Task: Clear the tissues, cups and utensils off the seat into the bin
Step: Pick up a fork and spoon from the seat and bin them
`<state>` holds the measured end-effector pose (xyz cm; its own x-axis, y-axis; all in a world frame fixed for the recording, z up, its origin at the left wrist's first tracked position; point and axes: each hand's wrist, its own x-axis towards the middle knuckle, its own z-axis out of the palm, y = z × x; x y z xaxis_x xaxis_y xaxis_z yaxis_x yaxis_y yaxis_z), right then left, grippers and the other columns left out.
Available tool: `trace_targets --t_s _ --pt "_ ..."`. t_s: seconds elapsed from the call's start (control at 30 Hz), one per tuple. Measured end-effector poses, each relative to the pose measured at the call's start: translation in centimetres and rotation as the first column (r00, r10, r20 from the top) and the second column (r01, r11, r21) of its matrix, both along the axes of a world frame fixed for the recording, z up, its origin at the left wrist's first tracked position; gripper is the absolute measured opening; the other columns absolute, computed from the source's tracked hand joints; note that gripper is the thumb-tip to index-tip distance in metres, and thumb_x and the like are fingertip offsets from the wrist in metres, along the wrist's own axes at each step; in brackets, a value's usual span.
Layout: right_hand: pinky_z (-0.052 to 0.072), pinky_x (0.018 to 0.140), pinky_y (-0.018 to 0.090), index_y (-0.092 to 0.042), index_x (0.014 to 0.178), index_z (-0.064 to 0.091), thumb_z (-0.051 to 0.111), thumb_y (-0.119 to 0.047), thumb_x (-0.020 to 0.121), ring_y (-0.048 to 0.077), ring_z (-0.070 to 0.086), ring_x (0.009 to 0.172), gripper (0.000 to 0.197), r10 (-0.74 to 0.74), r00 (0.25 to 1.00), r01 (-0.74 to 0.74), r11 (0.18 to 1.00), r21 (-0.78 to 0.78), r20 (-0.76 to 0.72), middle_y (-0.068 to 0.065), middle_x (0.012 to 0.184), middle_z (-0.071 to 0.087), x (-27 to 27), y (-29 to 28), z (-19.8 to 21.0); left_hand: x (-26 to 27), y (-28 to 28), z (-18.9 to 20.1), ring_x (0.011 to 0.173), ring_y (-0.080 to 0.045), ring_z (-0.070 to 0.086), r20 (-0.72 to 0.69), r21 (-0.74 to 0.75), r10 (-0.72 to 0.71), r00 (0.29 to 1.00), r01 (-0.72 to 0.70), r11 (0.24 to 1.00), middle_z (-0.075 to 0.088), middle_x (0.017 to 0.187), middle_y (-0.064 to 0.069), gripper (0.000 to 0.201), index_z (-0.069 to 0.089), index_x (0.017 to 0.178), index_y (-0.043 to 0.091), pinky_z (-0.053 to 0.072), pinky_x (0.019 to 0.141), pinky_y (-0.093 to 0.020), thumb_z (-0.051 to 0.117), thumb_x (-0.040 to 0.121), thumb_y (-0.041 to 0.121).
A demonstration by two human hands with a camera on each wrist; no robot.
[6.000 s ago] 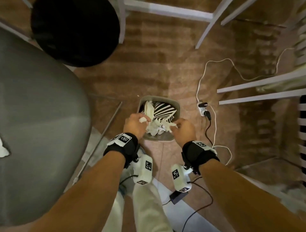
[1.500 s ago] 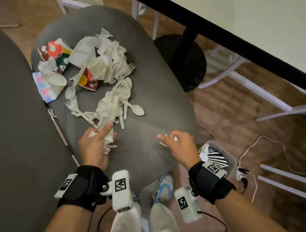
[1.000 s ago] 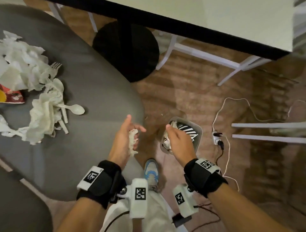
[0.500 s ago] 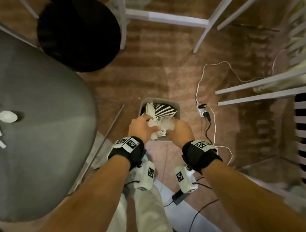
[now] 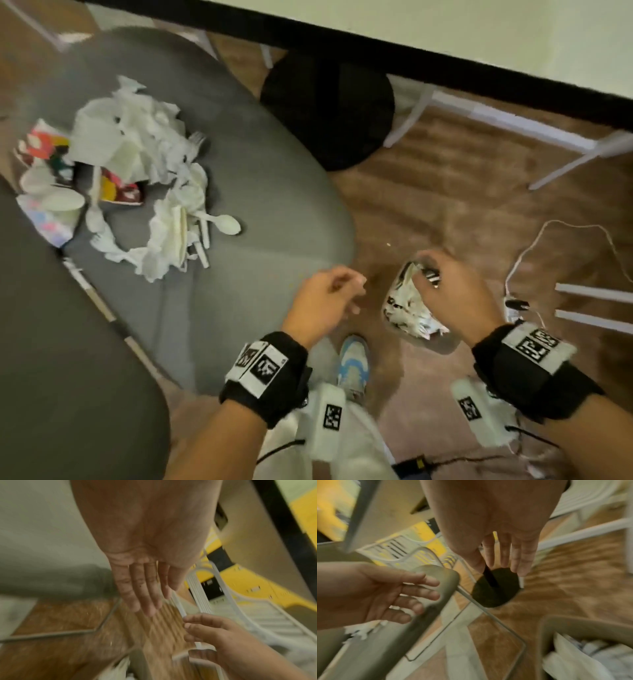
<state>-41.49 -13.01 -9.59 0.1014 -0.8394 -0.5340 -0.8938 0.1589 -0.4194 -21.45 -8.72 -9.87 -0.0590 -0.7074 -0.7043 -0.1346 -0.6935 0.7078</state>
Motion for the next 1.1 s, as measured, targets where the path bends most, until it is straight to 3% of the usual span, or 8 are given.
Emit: trace_targets --t_s 0.1,0.2,0.4,0.53,0.63,0.73,0.97,1.1 --pt "0.045 0.086 0.034 -0.021 0.117 0.058 0.056 -0.029 0.092 0.025 0.058 0.102 0.027 0.162 0.986 -0.157 0.979 -0.128 0.031 0.005 0.12 0.055 6.4 -3.3 2.3 6.6 -0.1 2.5 0.053 -0.016 0.055 0.069 -0.066 0.295 0.953 -0.291 0.955 0.066 0.075 -0.001 0.013 0.065 0.09 0.01 0.046 0.052 -0.022 0.055 0.096 0.015" --pt "0.042 0.092 0.034 -0.015 0.116 0.06 0.058 -0.027 0.091 0.026 0.053 0.11 0.029 0.322 0.945 -0.309 0.936 -0.17 0.054 0.007 0.117 0.054 14.5 -5.2 2.3 14.2 0.7 3.0 0.066 -0.015 0.057 0.278 -0.202 0.52 0.808 -0.48 0.854 0.066 0.079 -0.001 0.009 0.066 0.09 0.016 0.048 0.06 -0.021 0.058 0.094 0.015" --pt "0.042 0.092 0.037 -0.008 0.116 0.059 0.054 -0.038 0.092 0.029 0.048 0.115 0.039 0.469 0.882 -0.471 0.873 -0.127 -0.049 0.01 0.119 0.054 28.1 -5.1 0.4 25.0 2.0 1.4 0.1 -0.025 0.057 0.701 -0.271 0.526 0.482 -0.502 0.821 0.055 0.118 -0.007 0.025 0.059 0.112 0.019 0.045 0.092 -0.037 0.059 0.089 0.028" --pt "0.043 0.093 0.037 -0.004 0.121 0.051 0.053 -0.041 0.092 0.029 0.044 0.121 0.047 0.468 0.873 -0.476 0.879 -0.036 -0.139 0.013 0.125 0.05 33.1 -4.4 -1.8 28.1 1.8 -1.3 0.119 -0.035 0.048 0.768 -0.085 0.382 0.514 -0.509 0.856 0.045 0.13 -0.016 0.044 0.051 0.126 0.015 0.036 0.102 -0.039 0.059 0.089 0.036" --pt "0.041 0.095 0.036 0.0 0.123 0.045 0.052 -0.038 0.094 0.031 0.046 0.119 0.048 0.438 0.878 -0.452 0.892 -0.032 -0.195 0.017 0.126 0.048 34.6 -4.3 -3.0 28.5 1.6 -2.9 0.114 -0.036 0.053 0.766 0.002 0.319 0.558 -0.497 0.868 0.049 0.125 -0.015 0.051 0.047 0.123 0.012 0.041 0.094 -0.04 0.062 0.087 0.045" --pt "0.04 0.091 0.037 0.003 0.118 0.047 0.05 -0.031 0.094 0.034 0.049 0.113 0.041 0.419 0.884 -0.435 0.9 -0.038 -0.207 0.021 0.122 0.05 35.0 -4.8 -3.4 28.8 1.5 -3.9 0.11 -0.036 0.056 0.793 -0.024 0.341 0.504 -0.533 0.846 0.054 0.12 -0.016 0.051 0.049 0.115 0.007 0.044 0.088 -0.042 0.067 0.083 0.043" --pt "0.039 0.072 0.037 0.001 0.107 0.046 0.044 -0.022 0.095 0.038 0.055 0.098 0.026 0.379 0.911 -0.378 0.925 0.042 -0.163 0.023 0.108 0.057 34.7 -5.4 -2.6 30.0 1.3 -4.0 0.104 -0.03 0.061 0.741 0.003 0.389 0.547 -0.582 0.813 0.069 0.107 -0.009 0.024 0.064 0.106 0.014 0.044 0.085 -0.033 0.063 0.086 0.027" --pt "0.04 0.063 0.036 -0.006 0.094 0.036 0.037 -0.018 0.095 0.034 0.051 0.076 0.012 0.355 0.927 -0.355 0.935 0.019 -0.125 0.021 0.089 0.059 33.8 -5.3 -1.9 30.0 2.0 -3.6 0.088 -0.025 0.061 0.729 -0.094 0.475 0.493 -0.616 0.782 0.065 0.104 -0.007 0.015 0.068 0.095 0.017 0.042 0.073 -0.029 0.068 0.083 0.025"
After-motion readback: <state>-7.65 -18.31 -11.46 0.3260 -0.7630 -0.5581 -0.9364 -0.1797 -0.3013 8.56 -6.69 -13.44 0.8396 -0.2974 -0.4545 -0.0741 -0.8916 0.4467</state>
